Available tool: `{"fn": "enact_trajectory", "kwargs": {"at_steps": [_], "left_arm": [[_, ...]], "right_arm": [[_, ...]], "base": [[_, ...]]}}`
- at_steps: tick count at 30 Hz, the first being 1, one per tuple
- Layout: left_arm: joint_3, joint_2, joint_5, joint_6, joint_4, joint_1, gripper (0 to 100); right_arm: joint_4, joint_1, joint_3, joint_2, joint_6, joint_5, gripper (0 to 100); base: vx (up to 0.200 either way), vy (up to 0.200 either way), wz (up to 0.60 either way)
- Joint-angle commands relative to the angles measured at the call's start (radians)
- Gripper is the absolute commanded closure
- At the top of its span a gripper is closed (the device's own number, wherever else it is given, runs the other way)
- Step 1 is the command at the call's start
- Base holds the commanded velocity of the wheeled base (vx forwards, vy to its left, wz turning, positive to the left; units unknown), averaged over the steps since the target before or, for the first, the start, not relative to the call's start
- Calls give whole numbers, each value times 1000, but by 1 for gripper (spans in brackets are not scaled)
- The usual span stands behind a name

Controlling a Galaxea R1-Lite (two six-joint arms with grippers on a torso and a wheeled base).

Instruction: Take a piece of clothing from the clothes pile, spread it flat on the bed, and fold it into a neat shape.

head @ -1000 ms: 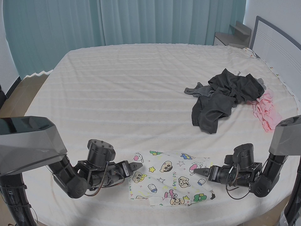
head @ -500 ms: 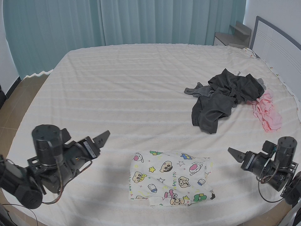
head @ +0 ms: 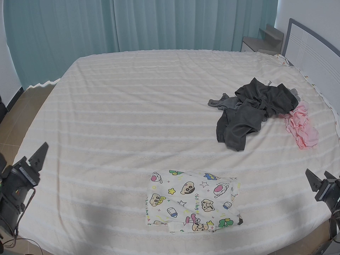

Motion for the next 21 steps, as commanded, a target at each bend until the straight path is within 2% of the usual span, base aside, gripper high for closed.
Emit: {"fn": "enact_trajectory", "kwargs": {"at_steps": [1,5,7,8,9,13,14,16,17,18,19,20,21], "left_arm": [[55,-680,96,282,380,237,0],[56,-806,96,343,500,264,0],[56,-806,96,343,500,264,0],[62,-850,96,345,555,277,0],[67,-866,96,345,569,280,0],[119,-880,96,337,564,283,0],[142,-880,96,331,561,283,0],[187,-880,64,325,555,283,0],[187,-880,64,325,555,283,0],[208,-880,-12,291,566,283,0],[208,-880,-12,291,566,283,0],[207,-880,-88,235,589,283,0],[207,-880,-138,230,604,283,0]], "right_arm": [[518,-205,-37,-662,-271,-72,0],[583,-349,-35,-715,-317,-29,0],[583,-349,-35,-715,-317,-29,0],[616,-450,-17,-782,-355,35,0],[638,-479,3,-825,-370,64,0],[632,-489,34,-851,-386,190,0],[632,-489,34,-851,-386,190,0],[633,-489,34,-853,-373,394,0],[633,-489,34,-853,-373,394,0],[635,-489,34,-853,-344,567,0],[635,-489,34,-853,-344,567,0],[644,-490,31,-851,-321,647,0],[659,-490,26,-850,-320,650,0]], "base": [[0,0,0],[0,0,0],[0,0,0],[0,0,0],[0,0,0],[0,0,0],[0,0,0],[0,0,0],[0,0,0],[0,0,0],[0,0,0],[0,0,0],[0,0,0]]}}
